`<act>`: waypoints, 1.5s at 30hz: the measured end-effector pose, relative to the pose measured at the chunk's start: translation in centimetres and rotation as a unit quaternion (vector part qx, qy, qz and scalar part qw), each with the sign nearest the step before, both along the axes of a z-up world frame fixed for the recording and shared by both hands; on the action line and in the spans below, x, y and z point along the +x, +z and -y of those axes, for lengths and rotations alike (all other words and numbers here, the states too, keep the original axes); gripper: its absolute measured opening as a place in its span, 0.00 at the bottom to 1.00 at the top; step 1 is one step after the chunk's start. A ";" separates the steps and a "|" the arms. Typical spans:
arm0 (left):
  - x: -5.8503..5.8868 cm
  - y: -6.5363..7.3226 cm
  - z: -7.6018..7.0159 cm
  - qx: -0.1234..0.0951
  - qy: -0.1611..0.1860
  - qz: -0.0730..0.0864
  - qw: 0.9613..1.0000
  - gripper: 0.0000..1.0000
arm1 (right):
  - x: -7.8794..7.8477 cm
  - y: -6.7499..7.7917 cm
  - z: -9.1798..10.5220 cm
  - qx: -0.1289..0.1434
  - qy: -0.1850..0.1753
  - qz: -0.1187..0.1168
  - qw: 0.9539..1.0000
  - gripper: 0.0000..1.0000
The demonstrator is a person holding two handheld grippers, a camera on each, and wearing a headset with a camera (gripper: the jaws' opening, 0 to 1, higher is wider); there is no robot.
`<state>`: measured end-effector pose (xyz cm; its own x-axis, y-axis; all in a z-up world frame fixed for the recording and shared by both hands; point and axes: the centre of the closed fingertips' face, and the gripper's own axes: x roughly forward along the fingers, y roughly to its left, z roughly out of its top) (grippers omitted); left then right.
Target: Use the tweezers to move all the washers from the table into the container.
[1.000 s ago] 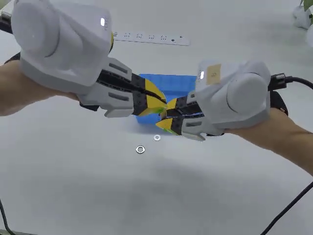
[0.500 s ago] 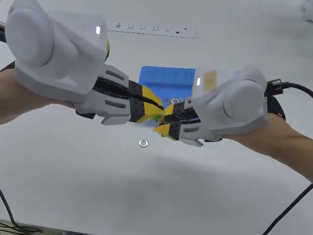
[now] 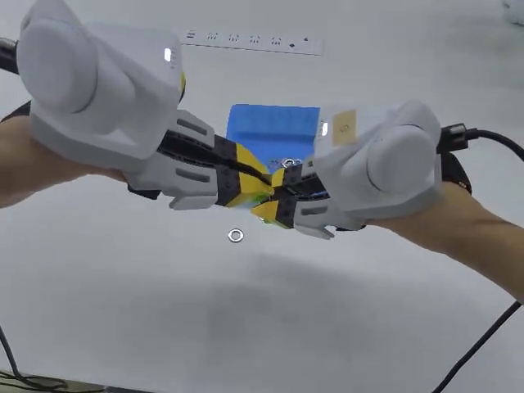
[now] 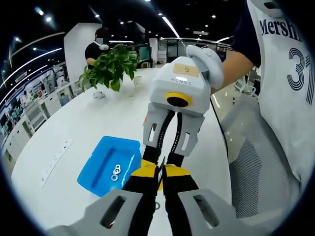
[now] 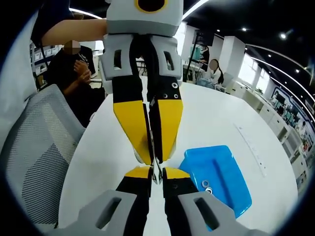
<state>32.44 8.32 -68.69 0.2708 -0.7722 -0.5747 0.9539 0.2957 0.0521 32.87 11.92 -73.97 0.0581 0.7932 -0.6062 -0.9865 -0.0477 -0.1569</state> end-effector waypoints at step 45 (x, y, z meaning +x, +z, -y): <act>2.2 -3.2 -0.6 0.021 0.002 -0.023 1.000 0.06 | 2.3 -3.3 -0.6 0.001 -0.023 -0.026 0.999 0.11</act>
